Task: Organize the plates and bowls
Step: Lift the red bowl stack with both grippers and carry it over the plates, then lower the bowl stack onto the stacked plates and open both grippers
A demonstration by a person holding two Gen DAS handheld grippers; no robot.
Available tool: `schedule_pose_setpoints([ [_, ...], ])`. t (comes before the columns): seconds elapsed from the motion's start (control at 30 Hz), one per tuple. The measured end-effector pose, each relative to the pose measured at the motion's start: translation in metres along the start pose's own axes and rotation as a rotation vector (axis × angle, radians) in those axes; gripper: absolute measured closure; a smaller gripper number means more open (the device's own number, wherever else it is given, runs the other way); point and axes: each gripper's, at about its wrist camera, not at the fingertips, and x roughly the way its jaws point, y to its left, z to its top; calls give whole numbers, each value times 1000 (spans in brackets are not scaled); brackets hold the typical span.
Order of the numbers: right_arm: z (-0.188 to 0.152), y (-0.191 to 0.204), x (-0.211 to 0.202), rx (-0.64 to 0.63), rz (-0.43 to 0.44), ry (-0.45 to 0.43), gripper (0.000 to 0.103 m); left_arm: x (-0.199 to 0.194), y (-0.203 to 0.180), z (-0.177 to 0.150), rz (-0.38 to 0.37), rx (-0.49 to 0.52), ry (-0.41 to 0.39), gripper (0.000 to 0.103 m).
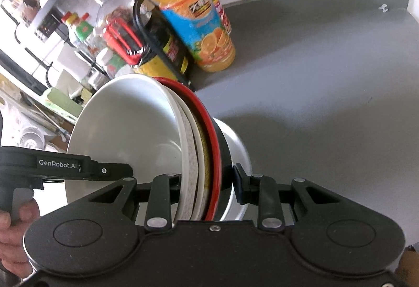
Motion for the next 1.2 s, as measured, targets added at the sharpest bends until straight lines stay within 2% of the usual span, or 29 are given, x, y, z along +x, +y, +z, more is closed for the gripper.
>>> schedule_pose_setpoints([
  [0.4, -18, 19, 25, 65, -74, -1, 74, 21, 37, 2, -52, 16, 46, 75],
  [0.8, -21, 7, 44, 150, -115, 0, 74, 43, 41, 15, -81, 25, 73, 75],
  [1.03, -20, 0, 47, 175, -101, 20, 73, 38, 38, 21, -100, 19, 46, 75],
  [1.13, -18, 8, 41, 136, -107, -15, 70, 32, 37, 23, -101, 28, 20, 71],
  [1.2, -15, 12, 36, 139, -100, -33, 59, 29, 35, 25, -98, 28, 15, 64],
])
